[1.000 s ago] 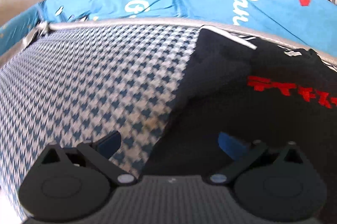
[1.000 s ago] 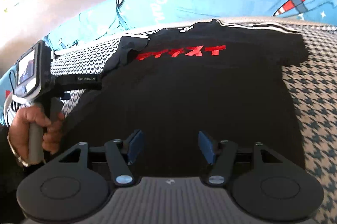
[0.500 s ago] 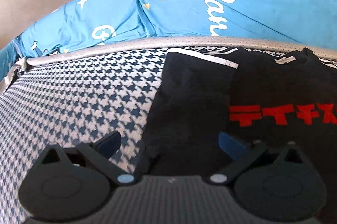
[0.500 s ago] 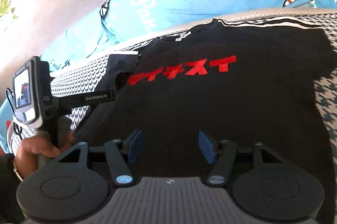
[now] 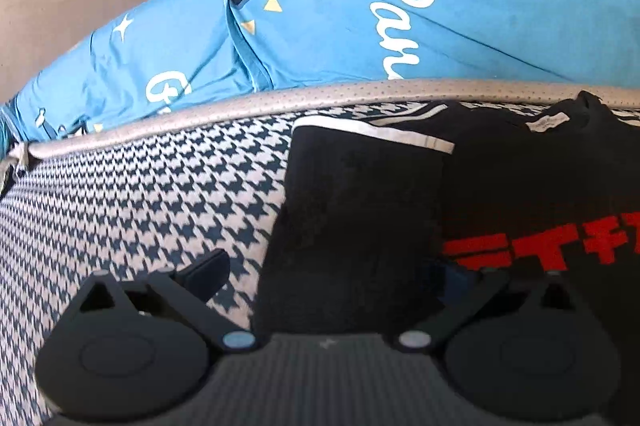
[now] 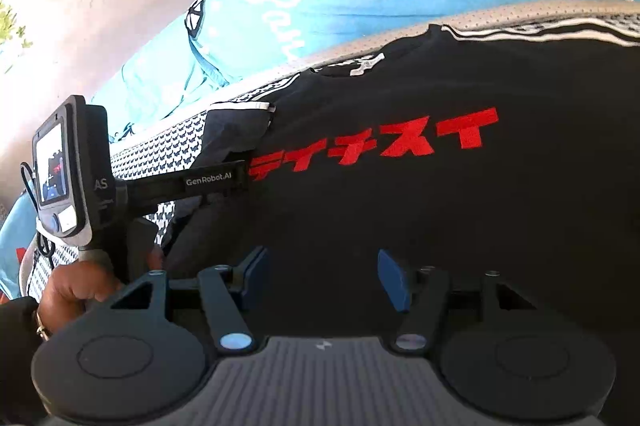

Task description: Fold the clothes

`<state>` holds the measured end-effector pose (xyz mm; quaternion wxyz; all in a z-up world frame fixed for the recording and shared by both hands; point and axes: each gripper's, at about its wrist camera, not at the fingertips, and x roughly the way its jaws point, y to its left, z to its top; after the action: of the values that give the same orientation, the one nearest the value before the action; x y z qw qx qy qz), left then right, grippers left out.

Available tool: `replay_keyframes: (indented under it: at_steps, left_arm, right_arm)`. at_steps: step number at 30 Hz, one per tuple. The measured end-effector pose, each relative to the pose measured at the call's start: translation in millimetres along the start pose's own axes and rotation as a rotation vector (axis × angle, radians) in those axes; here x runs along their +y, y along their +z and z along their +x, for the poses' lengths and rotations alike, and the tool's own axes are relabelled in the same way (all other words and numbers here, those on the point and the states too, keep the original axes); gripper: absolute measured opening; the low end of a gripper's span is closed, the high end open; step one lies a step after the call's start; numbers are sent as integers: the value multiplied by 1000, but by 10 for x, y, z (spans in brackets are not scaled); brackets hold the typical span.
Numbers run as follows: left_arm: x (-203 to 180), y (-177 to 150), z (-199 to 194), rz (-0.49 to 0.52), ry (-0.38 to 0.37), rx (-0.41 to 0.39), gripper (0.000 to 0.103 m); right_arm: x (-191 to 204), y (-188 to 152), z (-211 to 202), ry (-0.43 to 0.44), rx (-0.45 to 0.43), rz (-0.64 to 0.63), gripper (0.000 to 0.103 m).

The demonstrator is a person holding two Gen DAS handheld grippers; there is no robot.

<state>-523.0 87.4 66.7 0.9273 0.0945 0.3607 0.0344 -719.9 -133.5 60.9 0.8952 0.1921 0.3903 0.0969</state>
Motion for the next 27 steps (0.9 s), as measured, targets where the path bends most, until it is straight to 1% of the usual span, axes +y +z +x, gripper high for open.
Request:
replay_keyframes:
  at_steps: [2,5,9,12,14,16,19,22,24,27]
  left_arm:
    - [16,24,17,6,15,-7,103]
    - [47,65,44,8,64,-13,103]
    - [183,148,114,-29,138,-5,103]
    - [398,224,197,-88,208,4,103]
    - [596,285,248,-149,253,14,103]
    - [809,328,284,-214,273,28,103]
    - [1059,362,302,-306,218,58,103]
    - [1111,372,279,-327,189,63,103]
    - [1159,379,268,-360,141,74,103]
    - [1287,371,287,-456,67,112,103]
  right_arm:
    - [2,-3,5,1,-1,-1,61]
    - [10,-6,11,2,-1,-5,61]
    - [15,-9,21,4,-2,-10,61]
    - [8,-9,31,7,-1,-14,61]
    - [9,-11,35,8,-1,-17,61]
    - [9,-13,40,9,-1,-19,61]
    - [9,-16,46,10,-1,-22,62]
    - [12,-22,48,10,-1,-30,62]
    - [15,-29,51,10,-2,-38,64]
    - [31,-47,54,10,-4,-55,65]
